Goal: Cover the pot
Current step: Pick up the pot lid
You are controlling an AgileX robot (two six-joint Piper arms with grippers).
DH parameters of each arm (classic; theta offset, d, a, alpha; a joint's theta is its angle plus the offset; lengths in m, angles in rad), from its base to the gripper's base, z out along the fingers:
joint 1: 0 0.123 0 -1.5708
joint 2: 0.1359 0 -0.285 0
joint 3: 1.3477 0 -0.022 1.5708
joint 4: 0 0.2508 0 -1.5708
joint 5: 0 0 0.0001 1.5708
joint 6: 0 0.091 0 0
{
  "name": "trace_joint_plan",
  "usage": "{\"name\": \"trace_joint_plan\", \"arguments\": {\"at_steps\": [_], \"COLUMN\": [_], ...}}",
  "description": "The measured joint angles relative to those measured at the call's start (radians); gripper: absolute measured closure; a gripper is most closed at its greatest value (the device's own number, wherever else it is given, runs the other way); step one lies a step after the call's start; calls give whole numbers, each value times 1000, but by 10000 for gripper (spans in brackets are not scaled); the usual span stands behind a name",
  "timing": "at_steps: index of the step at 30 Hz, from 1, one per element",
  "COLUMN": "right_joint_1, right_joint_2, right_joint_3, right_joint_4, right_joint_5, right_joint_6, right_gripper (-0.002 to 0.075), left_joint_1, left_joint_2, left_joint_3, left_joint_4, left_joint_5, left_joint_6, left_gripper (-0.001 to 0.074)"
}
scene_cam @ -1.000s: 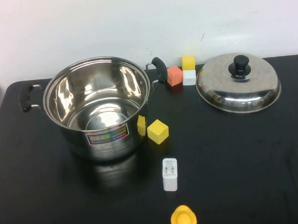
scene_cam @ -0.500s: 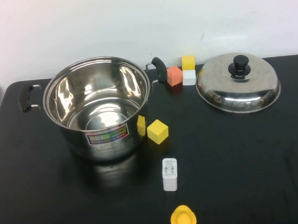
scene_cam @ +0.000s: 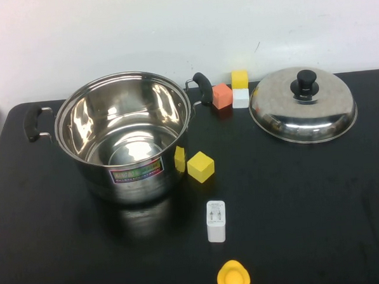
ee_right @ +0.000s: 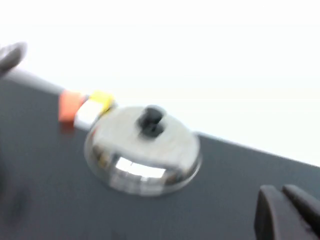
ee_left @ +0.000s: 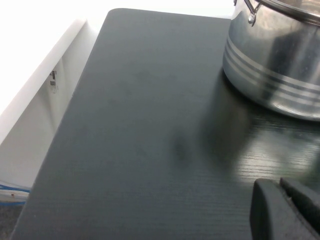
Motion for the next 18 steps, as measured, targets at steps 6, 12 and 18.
{"name": "trace_joint_plan", "arguments": {"at_steps": [6,12,18], "right_joint_1": [87,103,103], "right_joint_2": [187,559,915], "right_joint_3": [32,18,-141], "right_joint_4": [-424,-638,-656], "right_joint_5": [-485,-990,-1152], "right_joint_6": [595,772,770], "right_gripper": [692,421,200], "left_joint_1": [0,0,0], "left_joint_2": [0,0,0], "left_joint_3": [0,0,0], "left_joint_4": [0,0,0], "left_joint_5": [0,0,0], "left_joint_6": [0,0,0], "left_gripper": [737,737,737]}}
